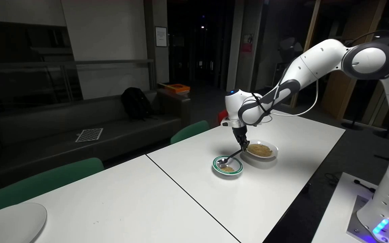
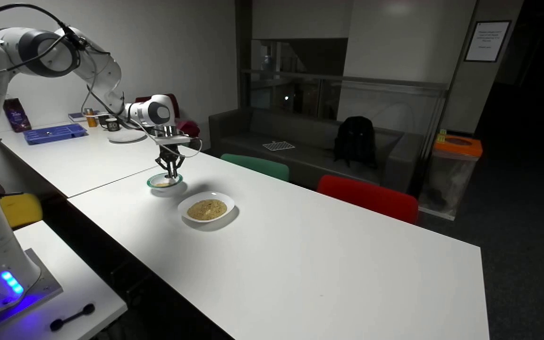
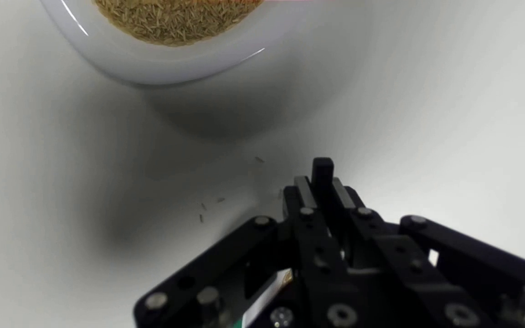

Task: Spoon some contents from the white bowl into the green bowl twice

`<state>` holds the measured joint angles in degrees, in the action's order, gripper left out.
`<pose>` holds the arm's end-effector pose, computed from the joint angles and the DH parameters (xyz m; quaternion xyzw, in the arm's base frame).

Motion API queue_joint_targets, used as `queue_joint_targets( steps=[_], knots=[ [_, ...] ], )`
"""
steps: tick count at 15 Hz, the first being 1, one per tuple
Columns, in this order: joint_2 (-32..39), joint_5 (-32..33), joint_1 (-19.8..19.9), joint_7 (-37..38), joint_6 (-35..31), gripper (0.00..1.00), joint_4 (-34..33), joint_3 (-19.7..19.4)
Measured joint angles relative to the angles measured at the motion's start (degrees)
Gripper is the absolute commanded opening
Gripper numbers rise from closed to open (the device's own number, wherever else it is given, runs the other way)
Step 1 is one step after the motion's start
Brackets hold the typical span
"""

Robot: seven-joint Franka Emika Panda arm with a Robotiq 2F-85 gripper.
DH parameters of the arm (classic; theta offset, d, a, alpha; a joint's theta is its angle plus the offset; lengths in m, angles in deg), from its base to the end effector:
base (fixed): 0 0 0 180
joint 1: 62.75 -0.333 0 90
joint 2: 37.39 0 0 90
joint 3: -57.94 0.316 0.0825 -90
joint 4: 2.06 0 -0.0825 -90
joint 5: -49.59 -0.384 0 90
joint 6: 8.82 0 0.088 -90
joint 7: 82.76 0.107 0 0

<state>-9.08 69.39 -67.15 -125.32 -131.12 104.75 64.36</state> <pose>0.6083 0.0981 0.2371 0.8317 0.5341 -0.1319 0.0743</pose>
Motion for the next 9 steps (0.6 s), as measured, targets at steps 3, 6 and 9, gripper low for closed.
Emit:
queue_joint_targets(
  steps=[3,6,9],
  knots=[
    [-2.1,-1.0,0.2,0.0,1.4,0.03,-0.5,-0.1],
    [-5.3,-1.7,0.7,0.0,3.1,0.03,-0.5,-0.1],
    [-8.6,-2.8,1.5,0.0,4.6,0.03,-0.2,-0.1]
  ],
)
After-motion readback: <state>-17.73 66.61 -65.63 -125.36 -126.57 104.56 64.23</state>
